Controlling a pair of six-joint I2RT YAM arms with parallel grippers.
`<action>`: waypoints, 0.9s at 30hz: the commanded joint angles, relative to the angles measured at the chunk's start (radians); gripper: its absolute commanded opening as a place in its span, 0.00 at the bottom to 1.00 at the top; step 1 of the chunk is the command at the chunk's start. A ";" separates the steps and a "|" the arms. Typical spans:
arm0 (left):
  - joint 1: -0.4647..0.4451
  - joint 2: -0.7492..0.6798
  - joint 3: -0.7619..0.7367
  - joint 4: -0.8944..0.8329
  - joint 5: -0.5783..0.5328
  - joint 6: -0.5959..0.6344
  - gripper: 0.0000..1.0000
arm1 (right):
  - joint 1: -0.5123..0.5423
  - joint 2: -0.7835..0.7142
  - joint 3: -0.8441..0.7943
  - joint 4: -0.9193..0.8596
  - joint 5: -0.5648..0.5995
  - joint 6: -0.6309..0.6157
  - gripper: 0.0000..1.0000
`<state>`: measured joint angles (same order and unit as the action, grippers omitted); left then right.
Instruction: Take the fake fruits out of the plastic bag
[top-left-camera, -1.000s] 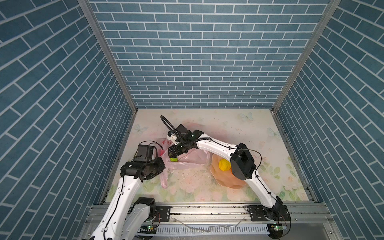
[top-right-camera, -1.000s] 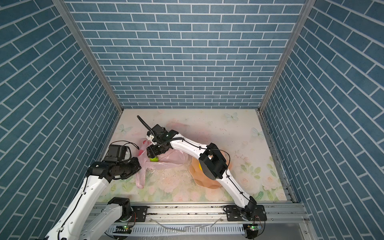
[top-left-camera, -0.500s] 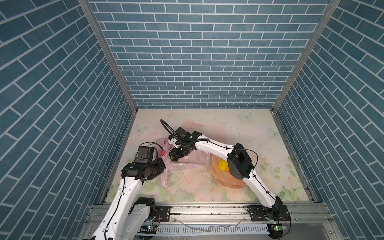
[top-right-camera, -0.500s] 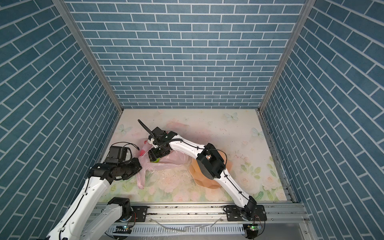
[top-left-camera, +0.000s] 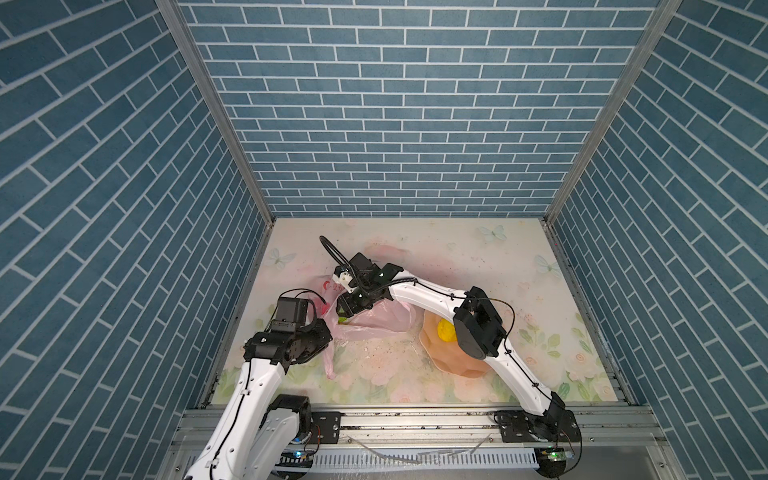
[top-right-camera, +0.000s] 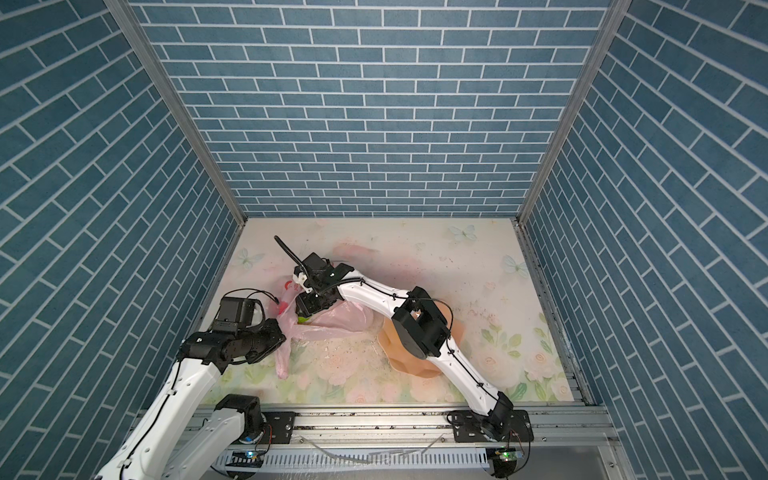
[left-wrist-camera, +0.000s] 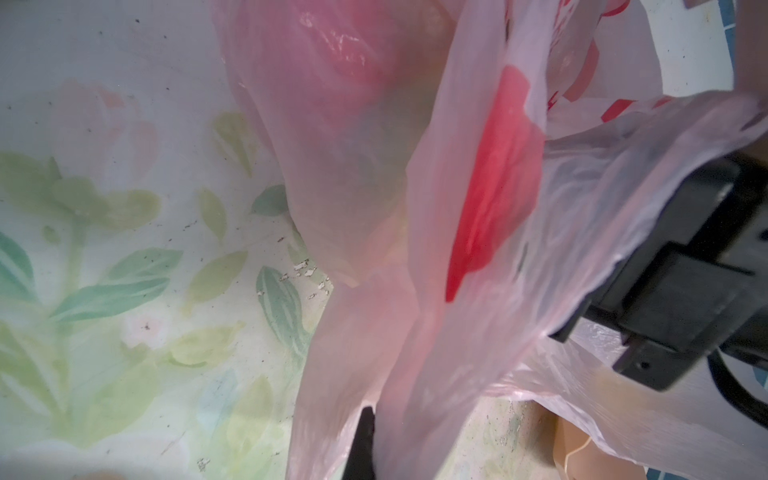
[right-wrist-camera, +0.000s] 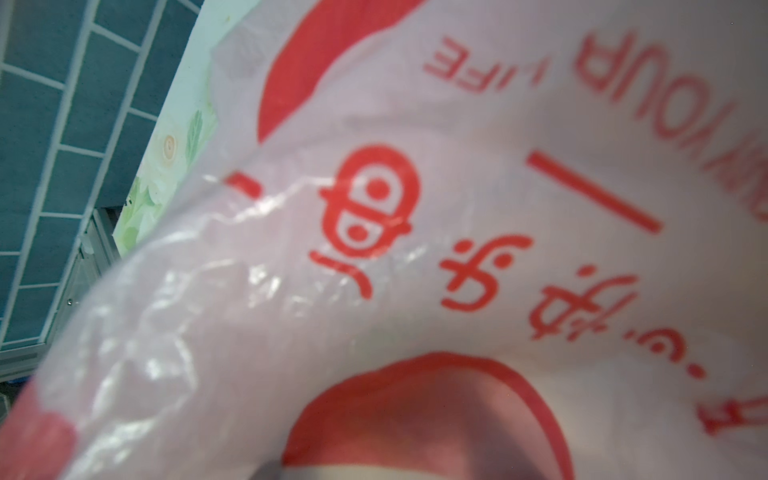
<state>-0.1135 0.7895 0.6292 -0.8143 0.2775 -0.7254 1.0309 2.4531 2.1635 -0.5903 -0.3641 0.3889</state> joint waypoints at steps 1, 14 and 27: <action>0.005 0.002 -0.002 0.020 -0.004 -0.006 0.00 | -0.009 -0.053 -0.070 0.007 0.041 0.000 0.47; 0.004 0.058 0.016 0.100 0.022 -0.006 0.00 | -0.025 -0.205 -0.258 0.036 0.094 -0.031 0.41; 0.005 0.014 -0.026 0.089 0.049 -0.021 0.00 | -0.024 -0.095 -0.134 0.077 0.049 0.004 0.70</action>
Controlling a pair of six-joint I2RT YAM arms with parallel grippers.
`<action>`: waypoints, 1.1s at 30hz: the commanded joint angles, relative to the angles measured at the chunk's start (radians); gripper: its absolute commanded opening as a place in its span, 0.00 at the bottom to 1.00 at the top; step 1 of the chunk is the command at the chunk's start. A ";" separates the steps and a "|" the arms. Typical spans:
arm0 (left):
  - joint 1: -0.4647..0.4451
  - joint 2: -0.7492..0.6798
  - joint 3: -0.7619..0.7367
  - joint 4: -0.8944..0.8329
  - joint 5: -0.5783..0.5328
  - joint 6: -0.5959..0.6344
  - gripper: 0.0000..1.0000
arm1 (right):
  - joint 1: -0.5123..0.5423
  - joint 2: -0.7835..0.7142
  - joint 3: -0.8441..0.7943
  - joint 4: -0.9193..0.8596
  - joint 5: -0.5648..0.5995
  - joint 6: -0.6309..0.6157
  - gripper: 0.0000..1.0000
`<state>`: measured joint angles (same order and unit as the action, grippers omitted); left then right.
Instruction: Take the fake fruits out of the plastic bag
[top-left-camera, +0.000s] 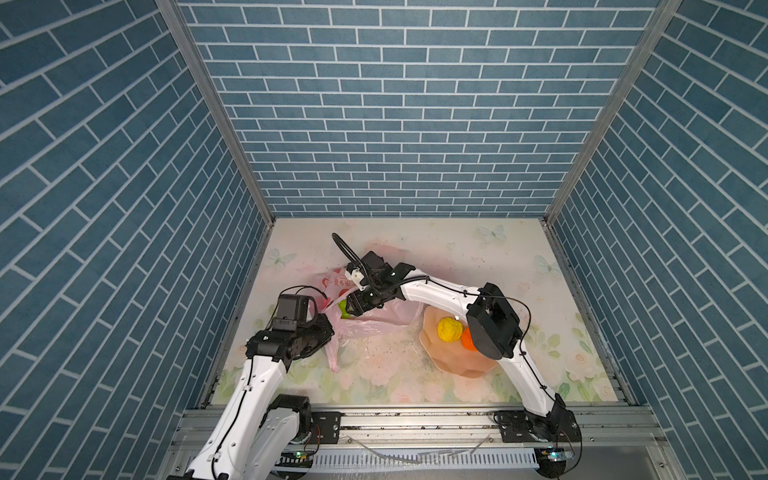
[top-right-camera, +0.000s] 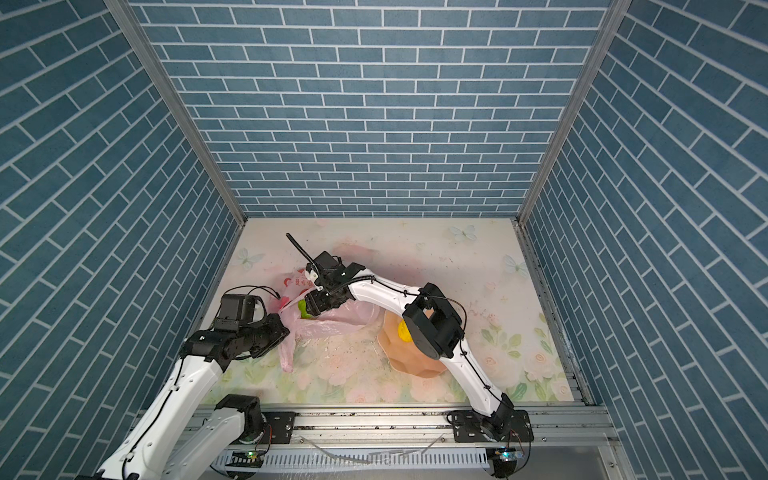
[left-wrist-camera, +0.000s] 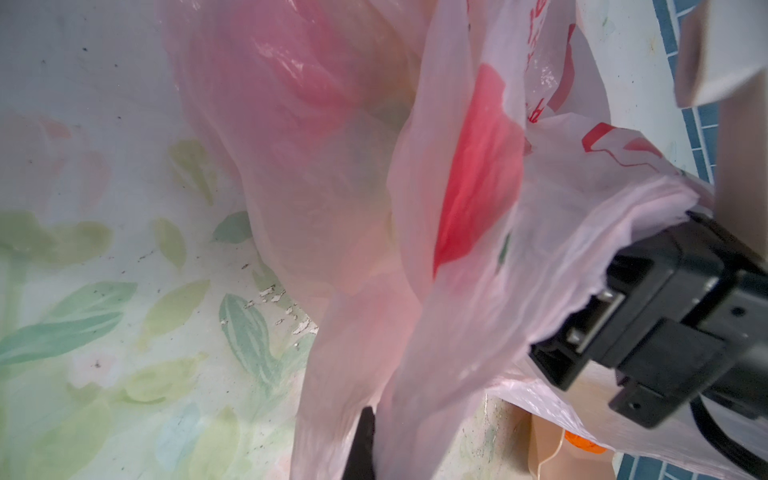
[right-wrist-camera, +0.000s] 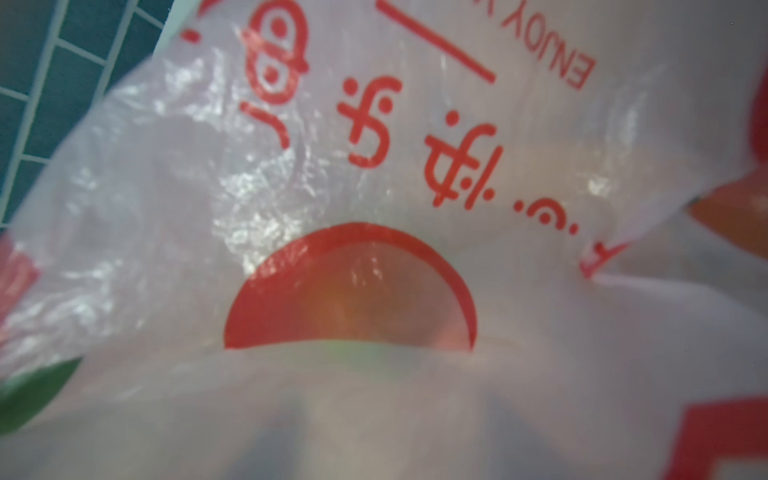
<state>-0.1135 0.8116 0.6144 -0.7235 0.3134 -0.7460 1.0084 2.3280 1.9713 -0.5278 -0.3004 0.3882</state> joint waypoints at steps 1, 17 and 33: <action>0.005 -0.007 -0.013 -0.001 0.015 0.001 0.00 | -0.001 0.037 0.070 0.015 -0.017 0.009 0.71; 0.005 -0.038 -0.064 0.077 0.103 -0.028 0.00 | -0.002 0.174 0.237 0.073 0.010 0.176 0.74; 0.004 -0.015 -0.050 0.108 0.100 -0.026 0.00 | -0.004 0.159 0.208 0.062 0.040 0.180 0.49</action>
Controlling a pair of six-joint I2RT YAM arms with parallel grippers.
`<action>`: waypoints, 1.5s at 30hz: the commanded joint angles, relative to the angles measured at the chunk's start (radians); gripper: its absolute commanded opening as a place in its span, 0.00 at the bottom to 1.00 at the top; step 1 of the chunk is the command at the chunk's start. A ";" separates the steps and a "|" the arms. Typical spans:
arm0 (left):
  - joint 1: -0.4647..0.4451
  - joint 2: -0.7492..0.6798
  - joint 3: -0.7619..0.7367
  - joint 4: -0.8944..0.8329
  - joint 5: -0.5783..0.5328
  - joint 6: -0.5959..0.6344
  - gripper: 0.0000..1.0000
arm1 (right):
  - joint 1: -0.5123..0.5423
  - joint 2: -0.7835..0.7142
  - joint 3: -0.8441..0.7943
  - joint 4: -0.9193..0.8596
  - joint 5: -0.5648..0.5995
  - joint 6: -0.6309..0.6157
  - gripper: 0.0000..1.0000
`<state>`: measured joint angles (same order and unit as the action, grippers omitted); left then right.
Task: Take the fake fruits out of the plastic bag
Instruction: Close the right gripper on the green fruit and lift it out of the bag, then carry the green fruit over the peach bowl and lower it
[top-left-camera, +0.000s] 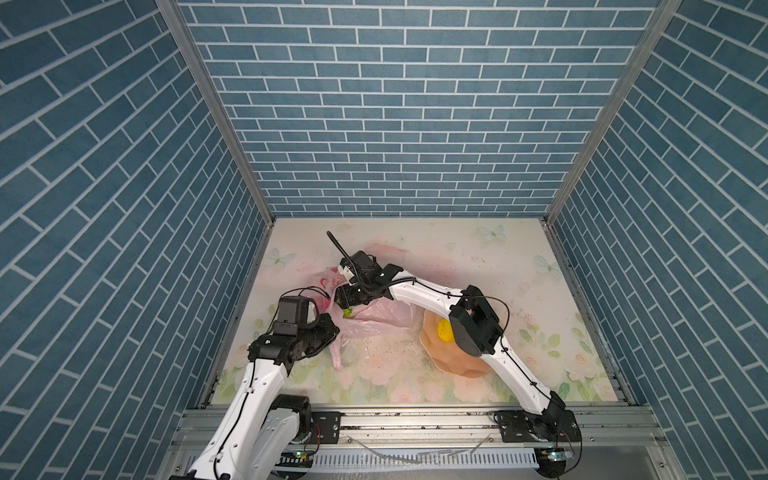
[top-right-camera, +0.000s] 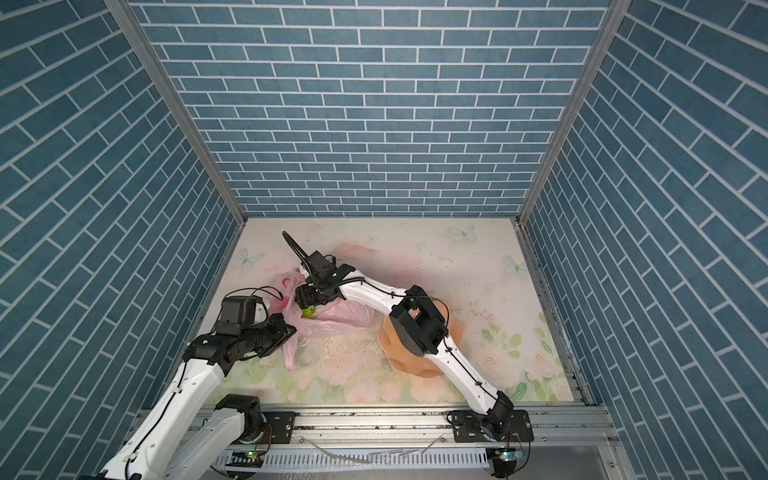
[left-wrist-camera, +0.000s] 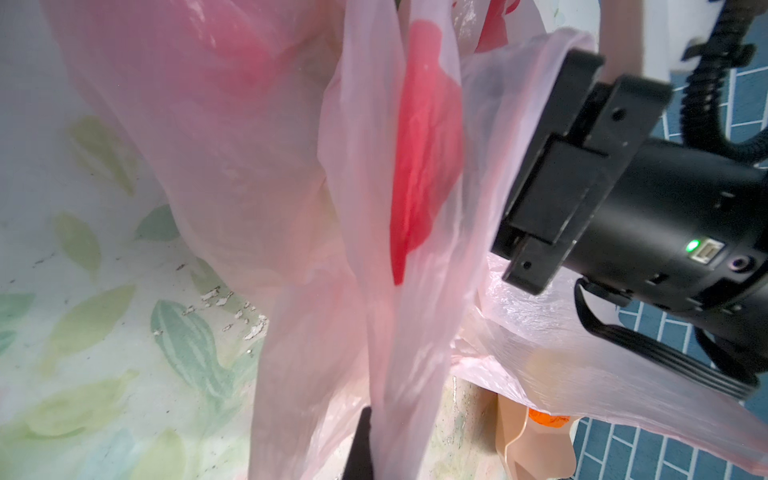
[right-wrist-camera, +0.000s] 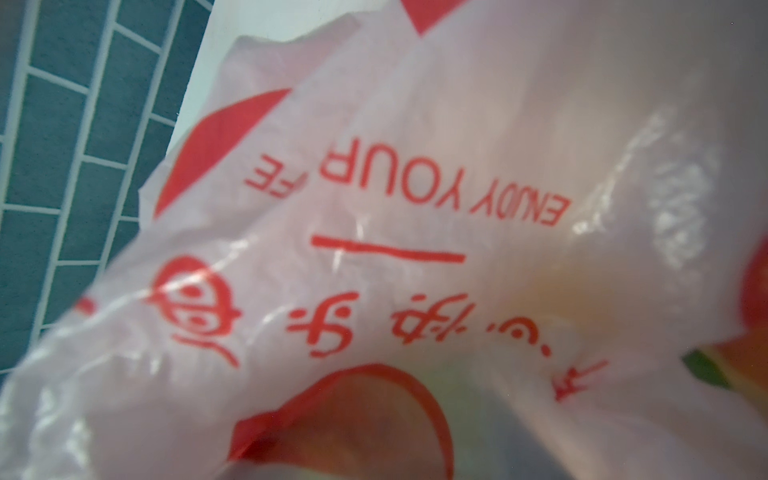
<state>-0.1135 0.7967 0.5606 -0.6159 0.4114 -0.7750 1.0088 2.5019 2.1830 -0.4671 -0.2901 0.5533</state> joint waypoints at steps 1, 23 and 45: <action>0.004 -0.002 0.003 0.000 0.000 0.003 0.00 | -0.008 -0.023 -0.008 0.004 0.029 0.012 0.46; 0.005 0.300 0.228 0.133 -0.107 0.083 0.00 | -0.056 -0.439 -0.241 -0.199 0.024 -0.142 0.27; 0.004 0.374 0.269 0.204 -0.044 0.088 0.00 | -0.201 -1.109 -0.562 -0.529 0.505 -0.148 0.25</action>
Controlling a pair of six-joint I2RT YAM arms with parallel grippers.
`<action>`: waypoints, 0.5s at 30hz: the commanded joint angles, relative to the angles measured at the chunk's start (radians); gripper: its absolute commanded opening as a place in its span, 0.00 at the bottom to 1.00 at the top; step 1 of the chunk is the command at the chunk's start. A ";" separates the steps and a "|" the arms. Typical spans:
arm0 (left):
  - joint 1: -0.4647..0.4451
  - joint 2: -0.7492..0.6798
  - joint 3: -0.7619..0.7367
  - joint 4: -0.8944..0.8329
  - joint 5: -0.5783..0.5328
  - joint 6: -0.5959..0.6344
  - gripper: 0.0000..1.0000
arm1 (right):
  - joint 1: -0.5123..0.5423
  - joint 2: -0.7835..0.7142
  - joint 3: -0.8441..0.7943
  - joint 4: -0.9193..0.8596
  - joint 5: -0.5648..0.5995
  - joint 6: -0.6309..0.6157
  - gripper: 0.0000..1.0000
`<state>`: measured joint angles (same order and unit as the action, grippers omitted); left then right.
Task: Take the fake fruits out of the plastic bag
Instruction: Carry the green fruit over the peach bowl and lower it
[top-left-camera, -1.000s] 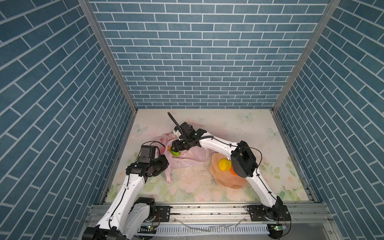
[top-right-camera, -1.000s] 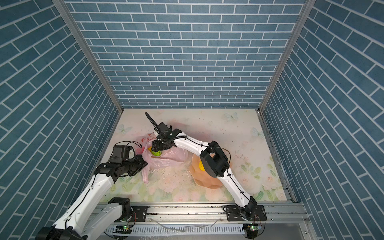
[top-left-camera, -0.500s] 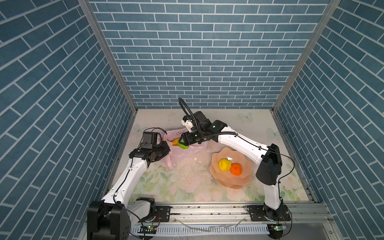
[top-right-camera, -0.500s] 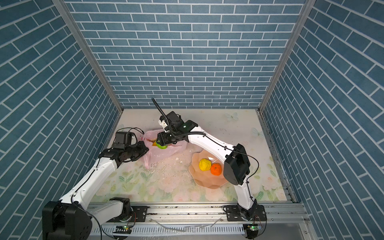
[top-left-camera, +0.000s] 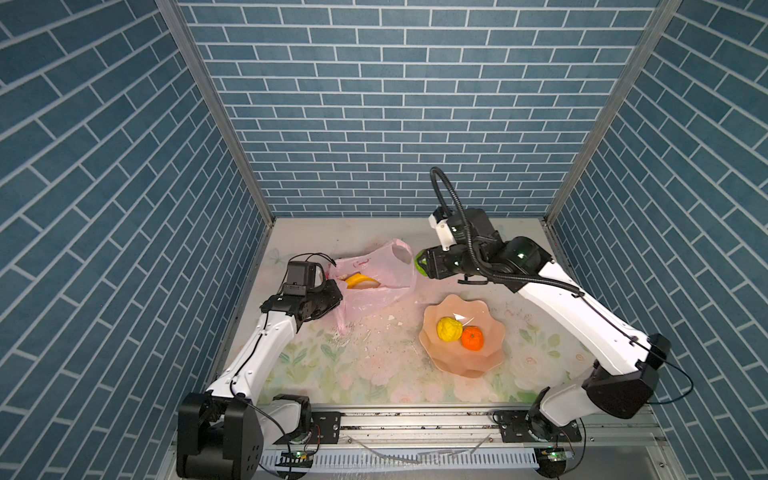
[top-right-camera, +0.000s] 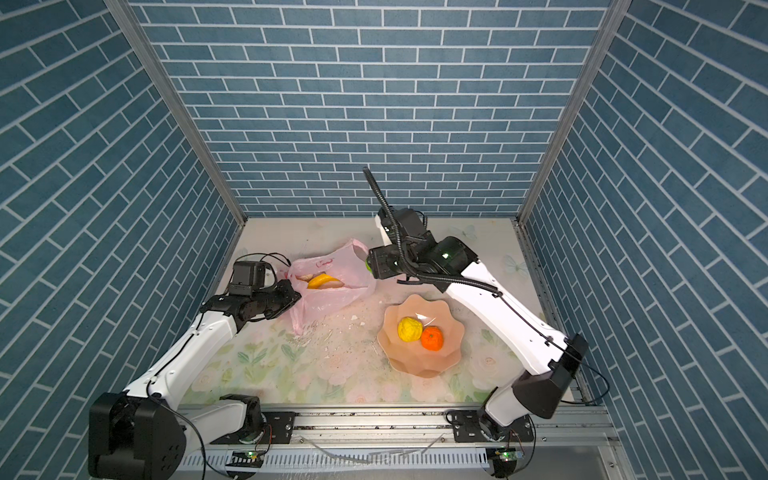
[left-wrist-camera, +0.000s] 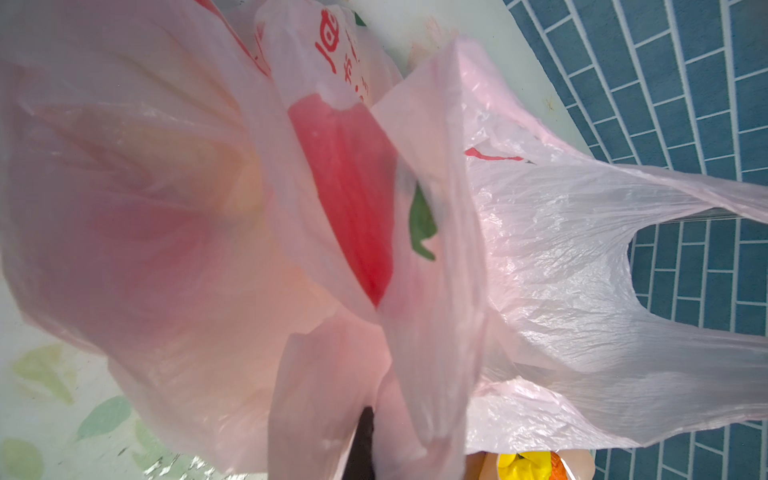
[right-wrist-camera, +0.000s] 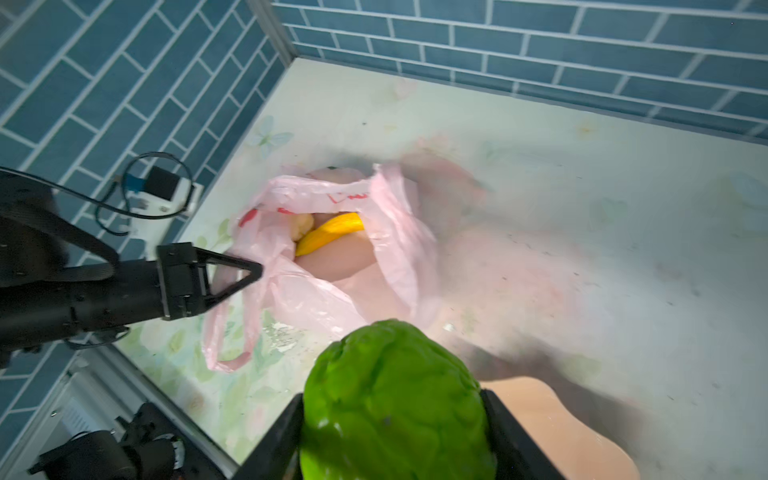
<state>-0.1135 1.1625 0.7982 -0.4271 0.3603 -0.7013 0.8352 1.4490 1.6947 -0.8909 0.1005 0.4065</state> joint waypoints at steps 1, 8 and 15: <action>0.005 0.008 0.030 0.017 0.009 0.014 0.00 | -0.045 -0.085 -0.109 -0.115 0.131 0.008 0.25; 0.005 0.001 0.038 0.003 0.015 0.014 0.00 | -0.167 -0.200 -0.427 -0.020 0.107 0.076 0.24; 0.005 -0.029 0.034 -0.022 0.004 0.014 0.00 | -0.233 -0.135 -0.594 0.111 0.081 0.089 0.23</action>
<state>-0.1135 1.1564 0.8150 -0.4316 0.3637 -0.7017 0.6159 1.2926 1.1450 -0.8577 0.1806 0.4656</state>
